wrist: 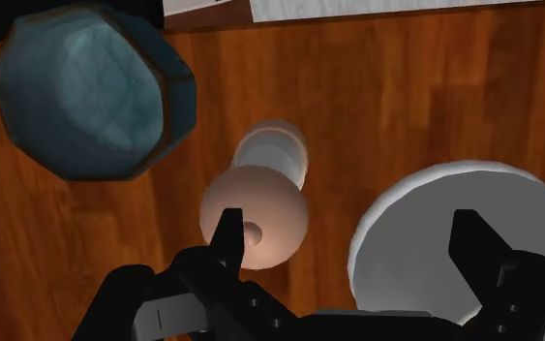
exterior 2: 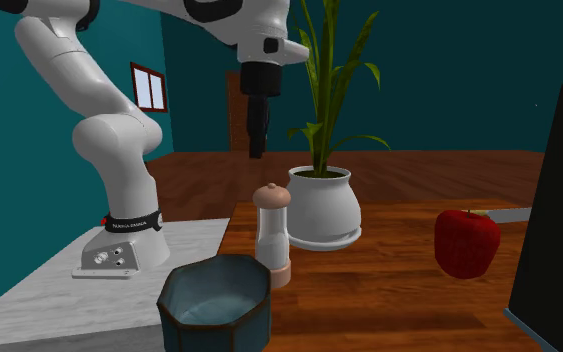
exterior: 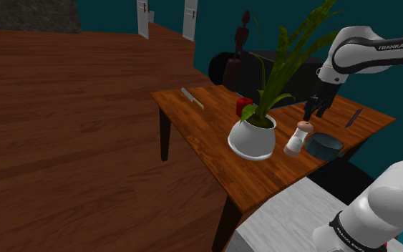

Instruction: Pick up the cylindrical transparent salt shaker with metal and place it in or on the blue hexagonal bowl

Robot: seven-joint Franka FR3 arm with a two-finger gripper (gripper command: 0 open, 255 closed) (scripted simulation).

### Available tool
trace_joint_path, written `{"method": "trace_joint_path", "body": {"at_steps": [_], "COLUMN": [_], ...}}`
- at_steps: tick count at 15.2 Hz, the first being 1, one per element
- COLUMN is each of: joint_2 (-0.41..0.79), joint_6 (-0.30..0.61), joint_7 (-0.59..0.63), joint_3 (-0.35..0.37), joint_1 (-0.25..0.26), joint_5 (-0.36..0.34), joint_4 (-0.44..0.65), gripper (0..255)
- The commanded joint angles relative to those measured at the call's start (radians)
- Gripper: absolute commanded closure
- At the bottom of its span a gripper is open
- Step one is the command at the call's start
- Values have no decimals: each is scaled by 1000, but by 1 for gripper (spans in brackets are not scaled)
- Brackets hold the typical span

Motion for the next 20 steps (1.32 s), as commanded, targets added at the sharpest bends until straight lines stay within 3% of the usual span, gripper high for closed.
{"method": "trace_joint_path", "body": {"at_steps": [1, 4, 11, 19, 20], "joint_2": [49, 122, 158, 162, 162], "joint_6": [47, 108, 212, 221, 221], "joint_7": [-39, -87, -89, -89, -89], "joint_3": [-45, -100, -121, -123, -123], "joint_1": [-11, -19, -21, -21, -21], "joint_5": [-13, -18, -26, -27, -27], "joint_4": [6, 21, -47, -53, -53], "gripper": [0, 0, 0, 0, 255]}}
